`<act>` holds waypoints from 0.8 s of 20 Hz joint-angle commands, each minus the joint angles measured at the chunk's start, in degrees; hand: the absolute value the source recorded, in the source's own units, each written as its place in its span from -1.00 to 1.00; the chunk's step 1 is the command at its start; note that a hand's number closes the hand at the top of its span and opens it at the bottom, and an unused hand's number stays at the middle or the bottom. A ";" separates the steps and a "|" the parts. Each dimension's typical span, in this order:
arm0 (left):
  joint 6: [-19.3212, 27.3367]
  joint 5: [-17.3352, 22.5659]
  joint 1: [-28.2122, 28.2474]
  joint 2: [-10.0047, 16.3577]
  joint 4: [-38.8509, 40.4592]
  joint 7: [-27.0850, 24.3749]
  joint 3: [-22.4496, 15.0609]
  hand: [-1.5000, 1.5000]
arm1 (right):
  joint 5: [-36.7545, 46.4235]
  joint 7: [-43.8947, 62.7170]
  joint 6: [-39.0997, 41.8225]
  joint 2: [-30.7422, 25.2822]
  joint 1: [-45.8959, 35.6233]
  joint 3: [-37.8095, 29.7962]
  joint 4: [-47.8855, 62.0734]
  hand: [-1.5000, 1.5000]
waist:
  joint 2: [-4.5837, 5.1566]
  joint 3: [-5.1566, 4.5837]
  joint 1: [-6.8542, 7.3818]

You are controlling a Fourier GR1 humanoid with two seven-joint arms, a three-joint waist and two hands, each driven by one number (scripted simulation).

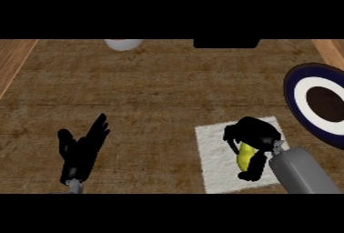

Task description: Pick the pear from the placemat and place it in the plate

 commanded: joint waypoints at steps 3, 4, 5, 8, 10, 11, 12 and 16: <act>0.81 0.19 1.68 0.18 0.42 -0.69 1.36 0.00 | -2.54 4.81 -12.71 0.36 16.79 -6.10 -13.55 1.00 | -0.67 0.17 -4.32; 1.71 0.14 2.75 -0.32 0.19 -0.65 1.55 0.00 | -4.26 4.35 -13.99 -0.74 19.23 -8.59 -16.20 1.00 | -1.00 0.16 -5.51; 2.87 -0.54 3.40 -0.91 0.06 -1.33 1.48 0.00 | -4.29 4.80 -17.55 1.04 23.72 -8.46 -17.46 1.00 | -1.30 0.21 -6.98; 1.67 1.02 2.53 0.68 -0.71 -0.24 3.18 0.00 | -7.90 2.30 -24.89 3.87 31.13 -10.68 -26.51 1.00 | -0.99 0.21 -6.62; 1.62 0.51 4.63 -0.54 -0.23 -1.91 1.94 0.00 | -13.50 -0.26 -26.91 6.78 31.33 -13.07 -32.93 1.00 | -0.96 0.18 -5.82; 1.72 0.75 3.36 0.08 -1.65 -0.40 2.30 0.00 | -15.20 -3.55 -29.61 6.81 35.09 -13.75 -34.91 1.00 | -1.13 0.31 -6.61; 2.13 0.77 3.59 -0.59 -1.08 -1.13 2.36 0.00 | -17.18 -4.47 -31.69 8.00 36.59 -15.28 -36.91 1.00 | -0.93 0.28 -6.26; 1.31 0.62 1.85 -0.50 -0.14 -1.47 1.99 0.00 | -26.20 -6.20 -32.42 9.48 46.42 -19.54 -48.31 1.00 | -0.39 0.17 -4.94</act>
